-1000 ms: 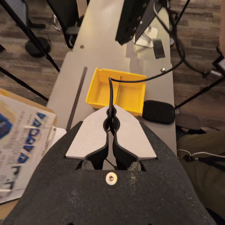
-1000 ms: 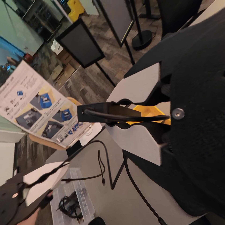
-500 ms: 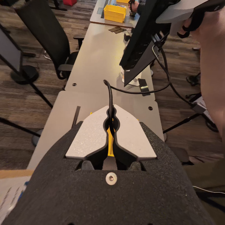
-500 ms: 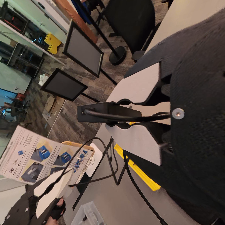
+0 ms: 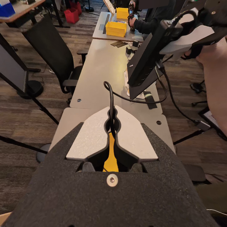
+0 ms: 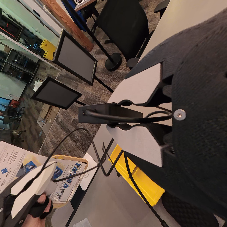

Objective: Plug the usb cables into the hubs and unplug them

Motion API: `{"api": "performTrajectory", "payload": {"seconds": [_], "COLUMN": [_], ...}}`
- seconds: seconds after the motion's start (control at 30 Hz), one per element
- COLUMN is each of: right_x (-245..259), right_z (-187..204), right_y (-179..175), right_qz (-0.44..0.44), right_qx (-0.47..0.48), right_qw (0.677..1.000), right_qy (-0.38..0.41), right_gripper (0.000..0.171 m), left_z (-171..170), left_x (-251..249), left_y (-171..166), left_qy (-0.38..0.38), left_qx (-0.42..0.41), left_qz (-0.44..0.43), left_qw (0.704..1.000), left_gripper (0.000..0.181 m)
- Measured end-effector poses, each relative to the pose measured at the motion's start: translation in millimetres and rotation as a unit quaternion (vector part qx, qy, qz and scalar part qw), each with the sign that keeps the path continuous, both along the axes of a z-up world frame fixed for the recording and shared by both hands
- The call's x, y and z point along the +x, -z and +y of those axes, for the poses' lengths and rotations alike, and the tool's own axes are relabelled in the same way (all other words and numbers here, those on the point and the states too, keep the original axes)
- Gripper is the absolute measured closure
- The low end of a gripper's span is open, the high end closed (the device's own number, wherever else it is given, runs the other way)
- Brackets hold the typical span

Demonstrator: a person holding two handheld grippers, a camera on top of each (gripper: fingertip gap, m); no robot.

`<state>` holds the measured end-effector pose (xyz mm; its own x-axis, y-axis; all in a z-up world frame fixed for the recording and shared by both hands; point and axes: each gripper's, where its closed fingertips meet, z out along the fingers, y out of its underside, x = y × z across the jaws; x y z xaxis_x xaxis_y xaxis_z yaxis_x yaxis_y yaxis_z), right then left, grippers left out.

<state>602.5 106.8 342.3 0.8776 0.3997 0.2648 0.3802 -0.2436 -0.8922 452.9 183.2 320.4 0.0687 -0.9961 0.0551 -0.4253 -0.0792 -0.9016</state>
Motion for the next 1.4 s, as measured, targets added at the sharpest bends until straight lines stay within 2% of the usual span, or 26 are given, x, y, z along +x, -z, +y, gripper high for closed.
{"api": "performTrajectory", "payload": {"seconds": [0.1, 0.2, 0.53, 0.7, 0.77, 0.87, 1.03, 1.13, 1.27, 1.4], "right_x": [4.0, 7.9, -4.5, -21.6, -31.7, -51.7, -83.0, -97.1, -95.1, -77.5], "right_z": [-1.9, -2.2, 8.7, 44.2, 59.5, 77.4, 95.4, 102.0, 112.3, 120.6], "right_y": [-0.1, 10.5, 58.6, 90.8, 108.8, 148.4, 224.3, 256.6, 296.8, 326.0], "right_qz": [0.005, 0.01, 0.006, 0.056, 0.066, 0.063, 0.103, 0.155, 0.176, 0.219], "right_qx": [0.002, -0.002, -0.045, -0.036, -0.019, -0.018, -0.081, -0.12, -0.167, -0.189], "right_qw": [1.0, 1.0, 0.999, 0.998, 0.997, 0.997, 0.99, 0.979, 0.965, 0.946], "right_qy": [-0.002, -0.004, -0.024, 0.021, 0.035, 0.047, 0.055, 0.06, 0.101, 0.146], "right_gripper": [0.145, 0.145, 0.145, 0.145, 0.145, 0.145, 0.145, 0.145, 0.145, 0.145], "left_z": [-5.9, -11.0, 5.1, 31.4, 36.8, 21.6, 13.8, 19.7, 31.3, 52.8], "left_x": [7.5, 12.1, -13.2, -50.6, -62.4, -70.3, -76.9, -79.7, -75.4, -70.1], "left_y": [-8.7, 6.0, 117.0, 192.1, 213.1, 249.6, 310.6, 340.4, 361.2, 362.8], "left_qy": [0.008, 0.024, 0.019, -0.037, -0.05, -0.015, -0.01, -0.022, -0.042, -0.082], "left_qx": [0.016, 0.006, -0.068, -0.005, 0.016, -0.008, -0.018, -0.003, 0.018, 0.028], "left_qz": [0.006, -0.002, 0.023, 0.057, 0.055, 0.082, 0.162, 0.217, 0.246, 0.234], "left_qw": [1.0, 1.0, 0.997, 0.998, 0.997, 0.997, 0.987, 0.976, 0.968, 0.968], "left_gripper": [0.181, 0.181, 0.181, 0.181, 0.181, 0.181, 0.181, 0.181, 0.181, 0.174]}}
